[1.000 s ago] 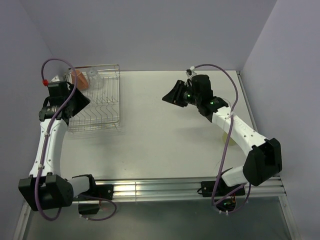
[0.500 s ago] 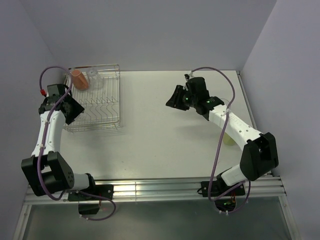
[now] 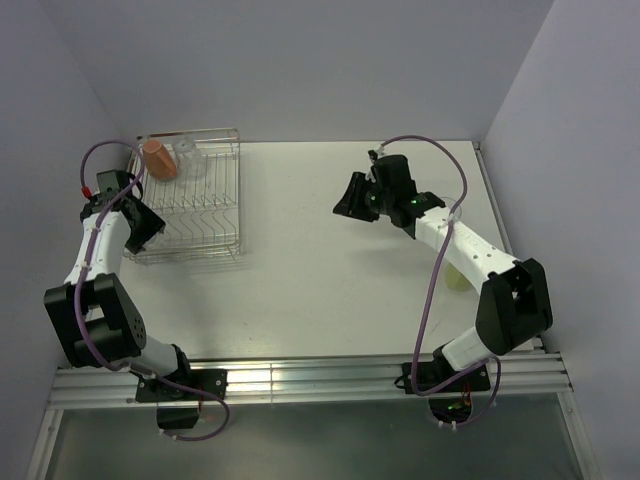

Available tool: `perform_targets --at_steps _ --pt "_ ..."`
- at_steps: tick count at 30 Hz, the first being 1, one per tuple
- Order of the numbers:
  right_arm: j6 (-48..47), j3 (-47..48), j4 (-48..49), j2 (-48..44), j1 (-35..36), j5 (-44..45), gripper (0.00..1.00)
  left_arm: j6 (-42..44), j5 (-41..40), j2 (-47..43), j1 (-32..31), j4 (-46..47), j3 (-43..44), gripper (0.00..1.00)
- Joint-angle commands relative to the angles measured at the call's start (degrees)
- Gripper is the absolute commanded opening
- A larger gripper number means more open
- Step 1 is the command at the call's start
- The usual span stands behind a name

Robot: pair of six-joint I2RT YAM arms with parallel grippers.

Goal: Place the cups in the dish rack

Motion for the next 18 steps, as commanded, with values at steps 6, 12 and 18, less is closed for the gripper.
perform_targets --at_steps 6,12,18 --pt "-1.1 0.8 0.5 -0.4 -1.4 -0.3 0.42 0.9 -0.1 4.5 2.0 1.5 -0.5 0.04" --pt "-1.1 0.7 0.7 0.0 -1.7 -0.7 0.42 0.0 -0.3 7.6 2.2 2.7 -0.9 0.07" --pt "-1.1 0.5 0.7 -0.1 -1.8 -0.7 0.41 -0.7 -0.8 9.5 2.4 3.4 -1.2 0.15"
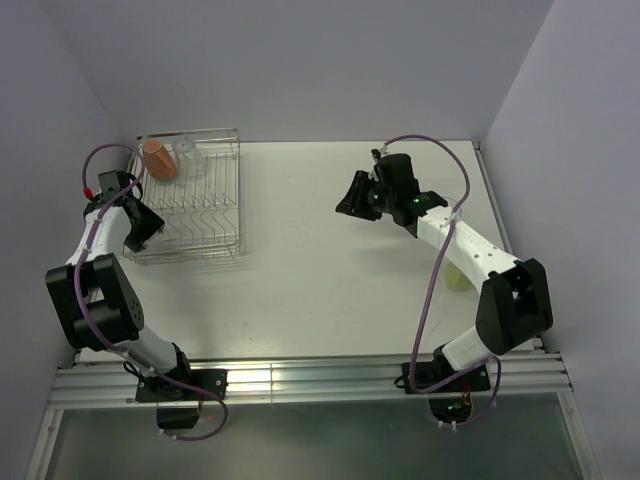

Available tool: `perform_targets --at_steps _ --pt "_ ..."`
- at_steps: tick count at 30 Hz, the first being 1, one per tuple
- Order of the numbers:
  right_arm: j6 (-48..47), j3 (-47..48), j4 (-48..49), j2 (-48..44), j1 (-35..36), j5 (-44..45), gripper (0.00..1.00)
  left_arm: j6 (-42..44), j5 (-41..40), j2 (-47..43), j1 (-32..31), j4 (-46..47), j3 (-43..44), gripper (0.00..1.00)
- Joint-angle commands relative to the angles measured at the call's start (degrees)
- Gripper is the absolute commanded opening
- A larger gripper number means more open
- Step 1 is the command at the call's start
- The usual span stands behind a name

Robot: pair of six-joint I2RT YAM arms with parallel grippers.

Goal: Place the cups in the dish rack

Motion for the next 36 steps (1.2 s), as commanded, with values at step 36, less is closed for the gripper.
perform_targets --at_steps 36 --pt "-1.0 0.3 0.9 -0.1 -1.1 -0.4 0.41 -1.6 -6.1 5.3 2.0 -1.3 -0.9 0.15"
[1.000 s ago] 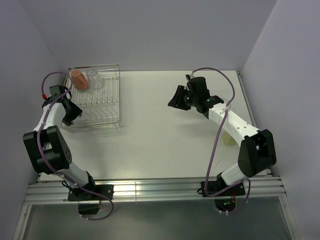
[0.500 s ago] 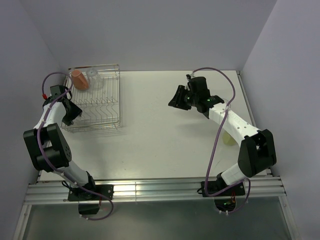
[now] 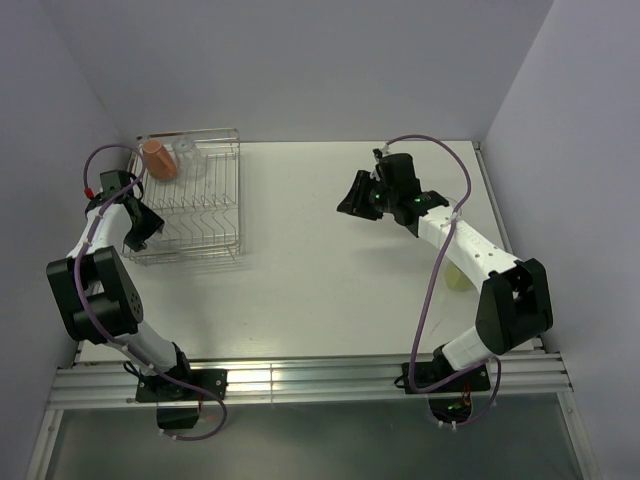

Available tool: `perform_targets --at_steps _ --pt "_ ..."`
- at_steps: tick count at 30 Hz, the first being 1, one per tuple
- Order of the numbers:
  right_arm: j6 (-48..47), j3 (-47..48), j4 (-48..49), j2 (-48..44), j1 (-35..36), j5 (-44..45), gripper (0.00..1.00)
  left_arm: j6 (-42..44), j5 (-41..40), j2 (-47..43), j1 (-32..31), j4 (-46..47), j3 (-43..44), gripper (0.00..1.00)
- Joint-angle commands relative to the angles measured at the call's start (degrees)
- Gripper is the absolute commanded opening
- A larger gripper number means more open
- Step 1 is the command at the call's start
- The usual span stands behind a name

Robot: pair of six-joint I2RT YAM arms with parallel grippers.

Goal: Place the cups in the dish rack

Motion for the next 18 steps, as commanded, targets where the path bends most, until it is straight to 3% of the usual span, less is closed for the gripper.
perform_targets --at_steps 1,6,7,18 --pt "-0.9 0.4 1.0 -0.2 -0.5 -0.2 0.41 -1.3 -5.2 2.4 1.7 -2.5 -1.9 0.13" --pt "-0.8 0.2 1.0 -0.4 -0.5 -0.2 0.41 -1.7 -7.5 1.7 1.7 -2.7 -2.2 0.07" --pt "-0.8 0.3 1.0 -0.4 -0.5 -0.2 0.41 -1.9 -8.0 1.6 1.8 -2.9 -2.2 0.01" --pt "-0.9 -0.3 1.1 -1.1 -0.8 -0.2 0.41 -3.5 -13.2 -1.3 1.8 -3.9 -1.4 0.00"
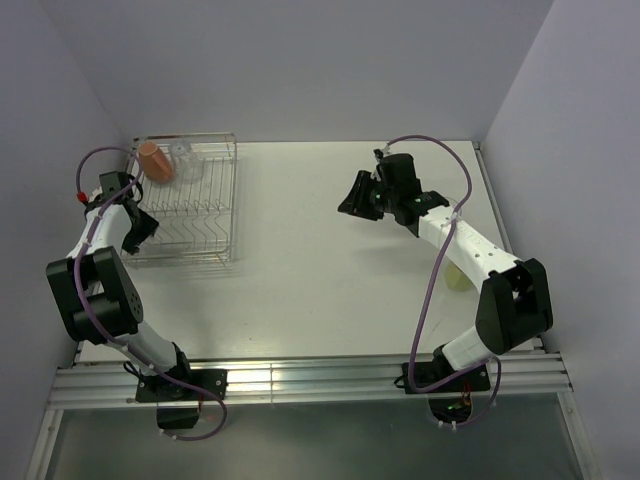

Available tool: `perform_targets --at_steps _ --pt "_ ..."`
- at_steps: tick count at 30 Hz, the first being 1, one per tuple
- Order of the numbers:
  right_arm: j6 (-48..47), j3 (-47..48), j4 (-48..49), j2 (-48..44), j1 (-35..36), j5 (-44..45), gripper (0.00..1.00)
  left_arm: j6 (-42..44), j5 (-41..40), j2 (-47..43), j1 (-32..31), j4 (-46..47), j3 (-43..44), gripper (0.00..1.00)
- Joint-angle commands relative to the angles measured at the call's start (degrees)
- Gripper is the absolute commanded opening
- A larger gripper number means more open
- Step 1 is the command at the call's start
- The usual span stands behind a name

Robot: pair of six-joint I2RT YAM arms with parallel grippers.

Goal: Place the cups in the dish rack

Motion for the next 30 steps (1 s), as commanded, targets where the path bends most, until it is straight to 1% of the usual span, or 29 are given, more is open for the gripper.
perform_targets --at_steps 1,6,8,9,11,12,14,15,18,21,24,30 --pt "-0.8 -0.1 1.1 -1.1 -0.5 -0.2 0.41 -0.7 -7.2 -1.0 1.6 -3.4 -1.1 0.00" --pt "-0.9 -0.1 1.2 -1.2 -0.5 -0.3 0.41 -0.6 -4.6 -2.4 1.4 -3.1 -1.1 0.01" --pt "-0.8 0.0 1.1 -1.2 -0.5 -0.4 0.41 -0.4 -4.2 -2.5 1.4 -3.2 -0.8 0.10" --pt "-0.8 -0.1 1.2 -1.3 -0.5 -0.5 0.41 -0.4 -3.8 -2.5 1.4 -3.4 -0.7 0.20" --pt "-0.8 -0.1 1.3 -1.4 -0.5 -0.4 0.41 -0.3 -3.3 -2.4 1.4 -3.5 -0.5 0.27" --pt "-0.8 -0.2 1.2 -1.4 -0.5 -0.4 0.41 -0.3 -2.6 -2.7 1.4 -3.4 -0.5 0.38" --pt "-0.8 -0.2 1.3 -1.5 -0.5 -0.4 0.41 -0.2 -2.0 -3.0 1.4 -3.4 -0.5 0.46" --pt "-0.8 -0.2 1.3 -1.4 -0.5 -0.4 0.41 -0.1 -1.6 -3.1 1.4 -3.4 -0.5 0.54" --pt "-0.8 -0.2 1.4 -1.4 -0.4 -0.5 0.41 0.1 -1.1 -3.8 1.4 -3.7 -0.3 0.67" --pt "-0.7 -0.2 1.5 -1.4 -0.5 -0.6 0.41 0.2 -0.5 -4.6 1.4 -3.9 -0.1 0.75" --pt "-0.7 -0.2 1.6 -1.4 -0.6 -0.5 0.41 0.1 -0.3 -5.0 1.4 -4.2 0.0 0.79" --pt "-0.8 -0.2 1.5 -1.4 -0.4 -0.5 0.41 0.1 0.5 -5.2 1.4 -4.3 -0.1 0.82"
